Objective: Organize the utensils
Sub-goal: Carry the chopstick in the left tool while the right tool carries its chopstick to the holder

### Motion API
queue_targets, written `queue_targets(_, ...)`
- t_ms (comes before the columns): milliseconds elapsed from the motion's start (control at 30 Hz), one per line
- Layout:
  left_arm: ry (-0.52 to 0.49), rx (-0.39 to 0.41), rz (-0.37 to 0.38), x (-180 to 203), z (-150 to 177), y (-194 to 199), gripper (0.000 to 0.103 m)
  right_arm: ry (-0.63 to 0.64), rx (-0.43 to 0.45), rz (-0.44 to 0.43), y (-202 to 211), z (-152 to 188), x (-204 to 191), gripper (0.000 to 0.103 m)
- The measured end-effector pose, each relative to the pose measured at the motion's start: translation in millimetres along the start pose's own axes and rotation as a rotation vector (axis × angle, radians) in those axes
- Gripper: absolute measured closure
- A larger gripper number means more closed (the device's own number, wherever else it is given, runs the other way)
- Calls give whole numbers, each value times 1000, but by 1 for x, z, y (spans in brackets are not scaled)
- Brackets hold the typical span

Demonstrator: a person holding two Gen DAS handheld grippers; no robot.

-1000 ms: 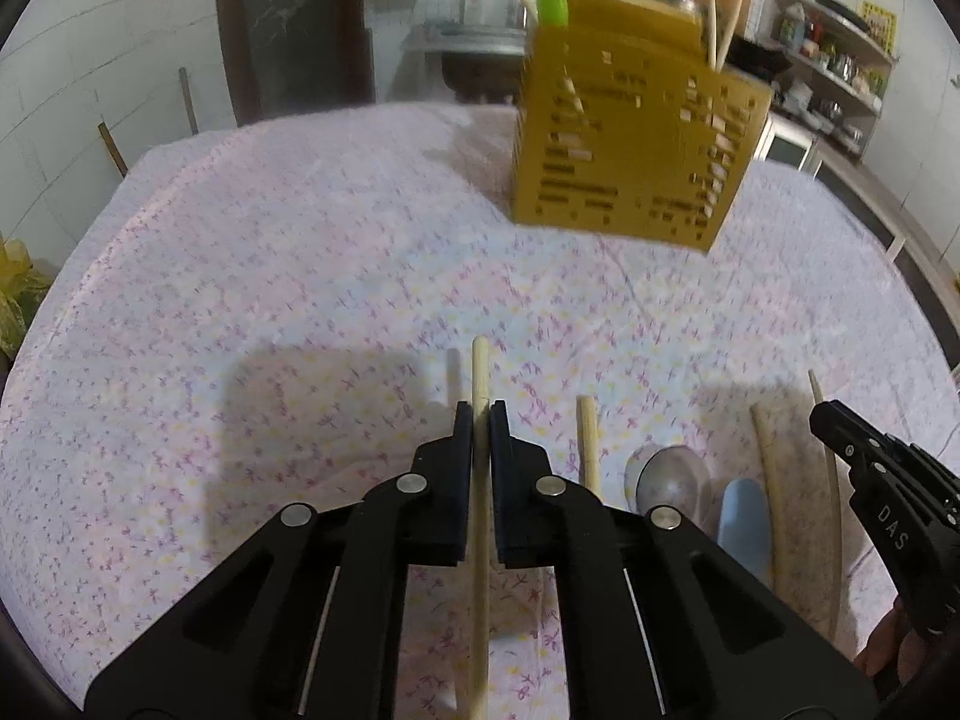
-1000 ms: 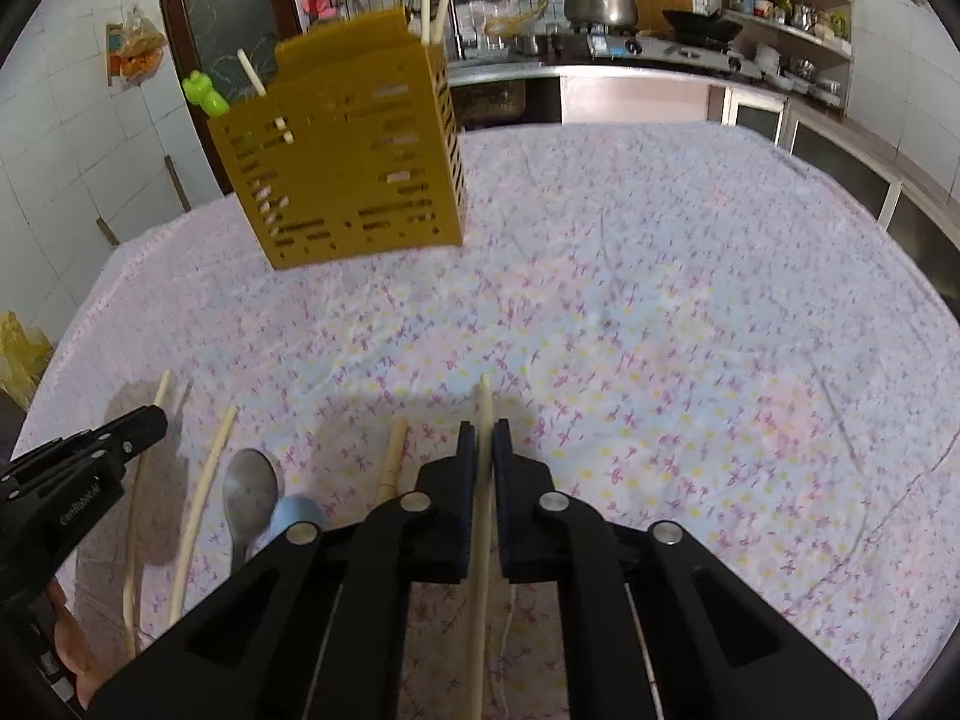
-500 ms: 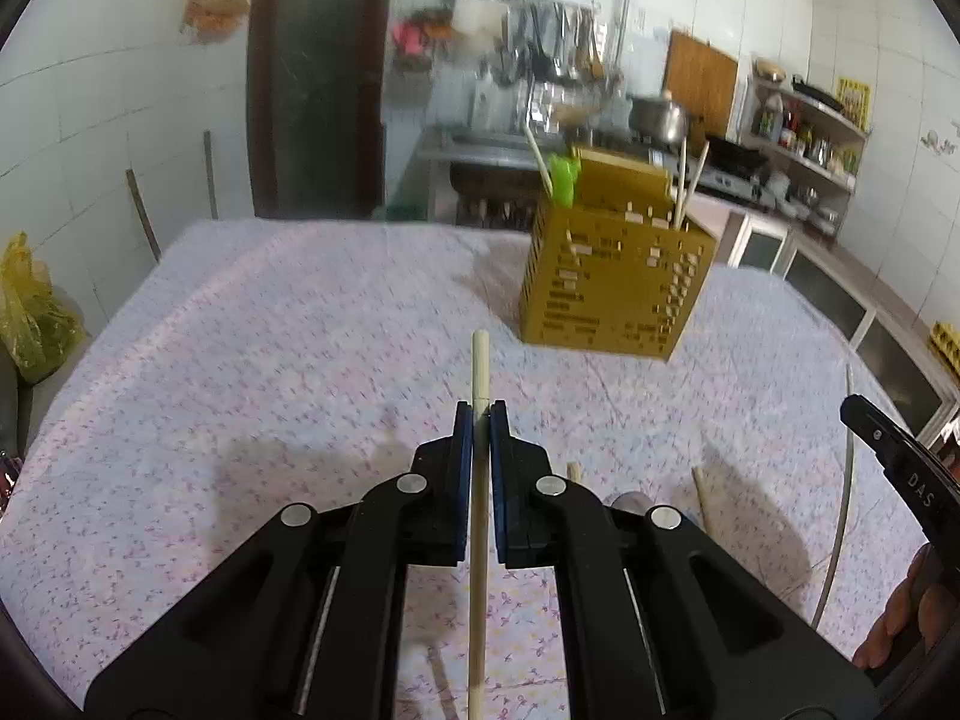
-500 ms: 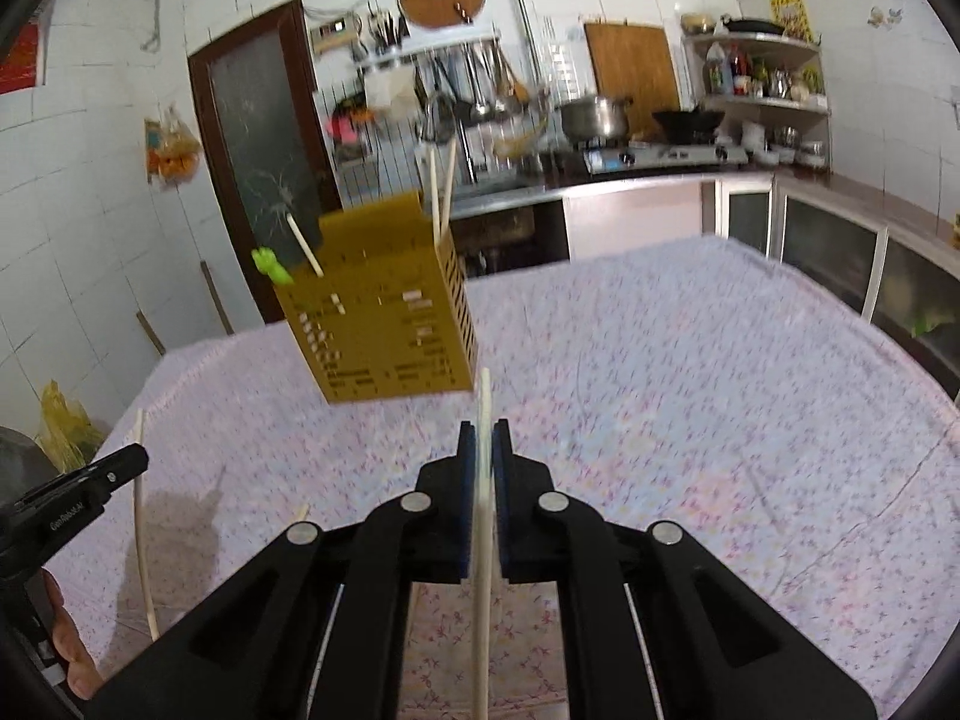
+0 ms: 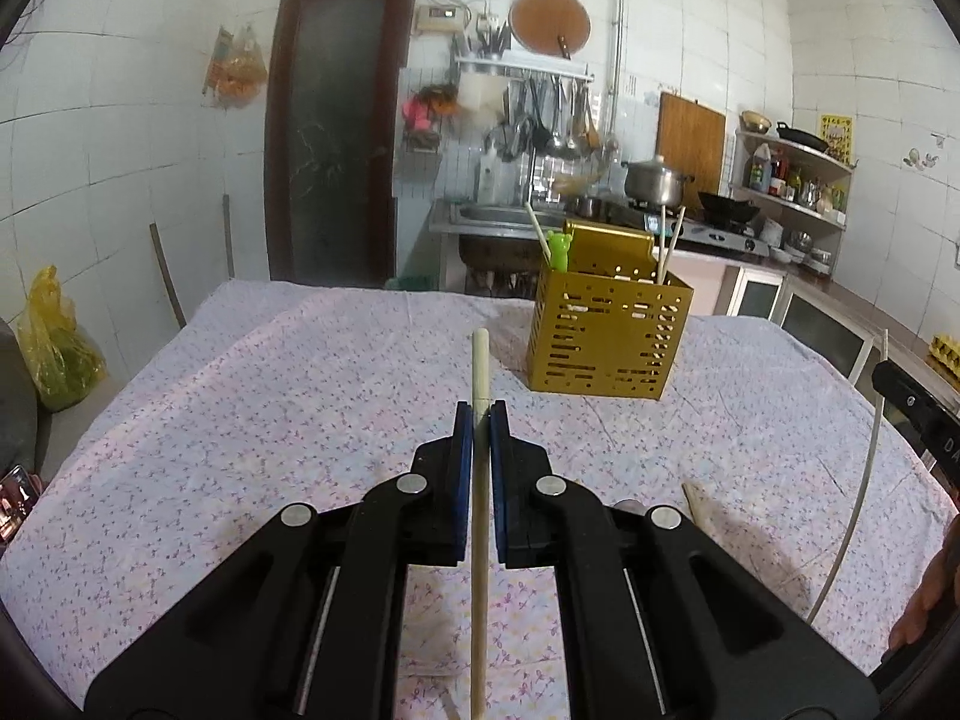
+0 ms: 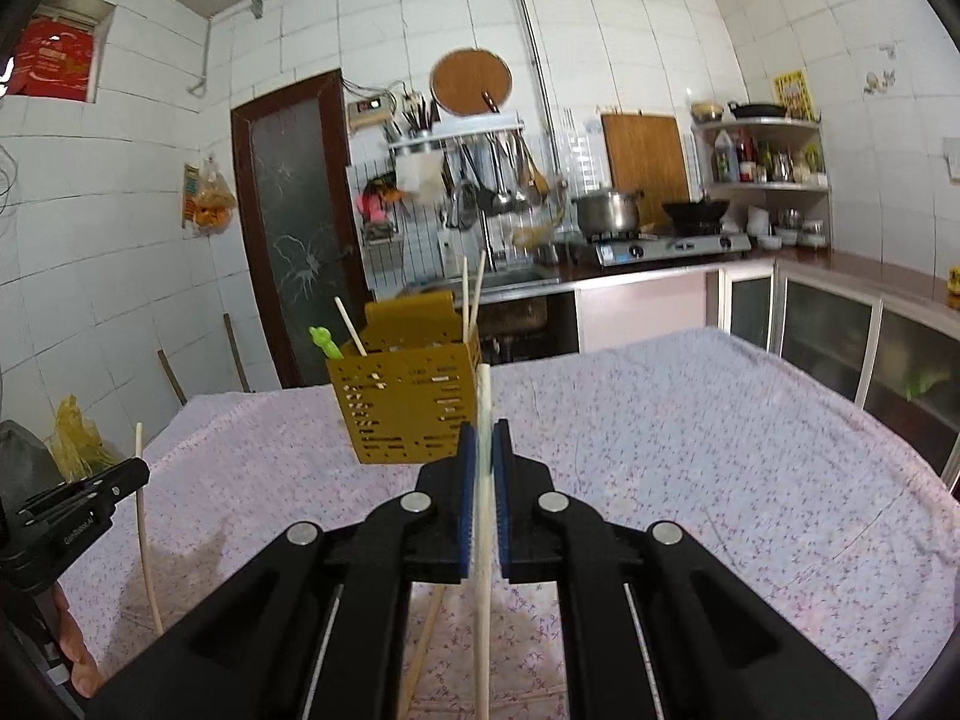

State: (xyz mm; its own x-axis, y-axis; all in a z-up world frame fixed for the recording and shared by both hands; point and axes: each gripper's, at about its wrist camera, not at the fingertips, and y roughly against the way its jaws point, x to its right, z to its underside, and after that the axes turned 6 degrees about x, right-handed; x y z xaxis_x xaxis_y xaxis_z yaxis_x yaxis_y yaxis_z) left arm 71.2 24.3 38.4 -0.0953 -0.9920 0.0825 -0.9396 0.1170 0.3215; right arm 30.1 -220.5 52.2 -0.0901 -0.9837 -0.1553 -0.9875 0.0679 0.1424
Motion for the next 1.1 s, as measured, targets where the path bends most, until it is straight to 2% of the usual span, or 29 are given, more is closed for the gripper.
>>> queue_targets(233, -17, 76, 3, 2, -6, 20, 99, 27, 69, 6, 21, -2, -4, 97)
queue_targets(500, -25, 135, 38, 14, -35, 19, 98, 15, 107, -12, 13, -26, -3, 97)
queue_targets(767, -15, 213, 74, 35, -97, -6, 98, 20, 168, -38, -12, -70, -7, 97)
queue_targets(1100, -15, 347, 102, 67, -193, -69, 98, 62, 290, -53, -79, -151, -25, 97)
